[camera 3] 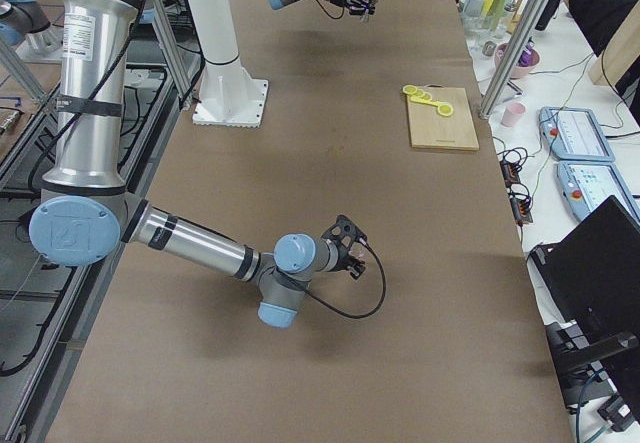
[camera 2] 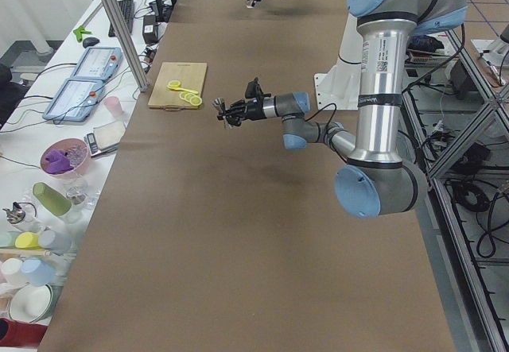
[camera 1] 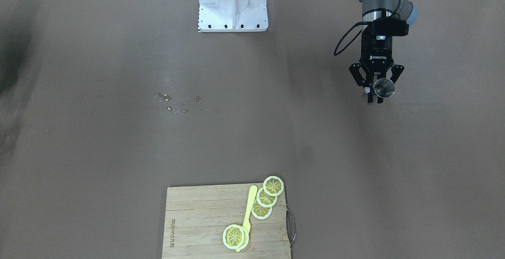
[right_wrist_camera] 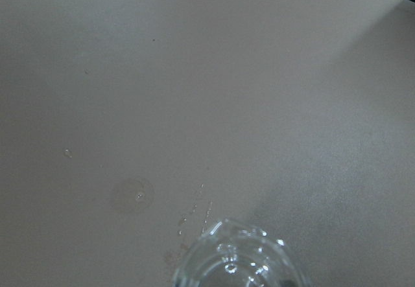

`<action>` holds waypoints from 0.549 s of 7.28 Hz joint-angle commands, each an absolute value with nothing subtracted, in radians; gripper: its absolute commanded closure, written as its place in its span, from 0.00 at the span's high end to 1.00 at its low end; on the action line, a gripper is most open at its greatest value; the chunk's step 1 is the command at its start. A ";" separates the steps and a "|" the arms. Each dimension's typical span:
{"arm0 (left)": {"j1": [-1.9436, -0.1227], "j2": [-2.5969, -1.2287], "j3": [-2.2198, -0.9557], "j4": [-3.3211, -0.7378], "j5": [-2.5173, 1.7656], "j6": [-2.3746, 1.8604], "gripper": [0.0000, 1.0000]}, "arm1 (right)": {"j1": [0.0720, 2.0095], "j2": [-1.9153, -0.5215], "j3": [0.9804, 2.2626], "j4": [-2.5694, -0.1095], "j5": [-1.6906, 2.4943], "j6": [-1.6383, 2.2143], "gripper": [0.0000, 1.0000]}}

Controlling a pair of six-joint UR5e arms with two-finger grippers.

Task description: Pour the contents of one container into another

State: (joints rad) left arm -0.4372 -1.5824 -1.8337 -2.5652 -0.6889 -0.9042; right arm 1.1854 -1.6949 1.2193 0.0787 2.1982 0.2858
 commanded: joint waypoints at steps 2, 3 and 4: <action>-0.453 -1.568 -1.800 -2.381 -0.560 -1.188 0.00 | 1.149 -1.641 1.143 0.086 2.192 0.290 0.00; -0.449 -1.569 -1.795 -2.226 -0.511 -1.354 0.00 | 1.137 -1.634 1.134 0.087 2.194 0.290 0.00; -0.446 -1.574 -1.795 -2.054 -0.456 -1.520 0.00 | 1.126 -1.632 1.134 0.087 2.192 0.290 0.00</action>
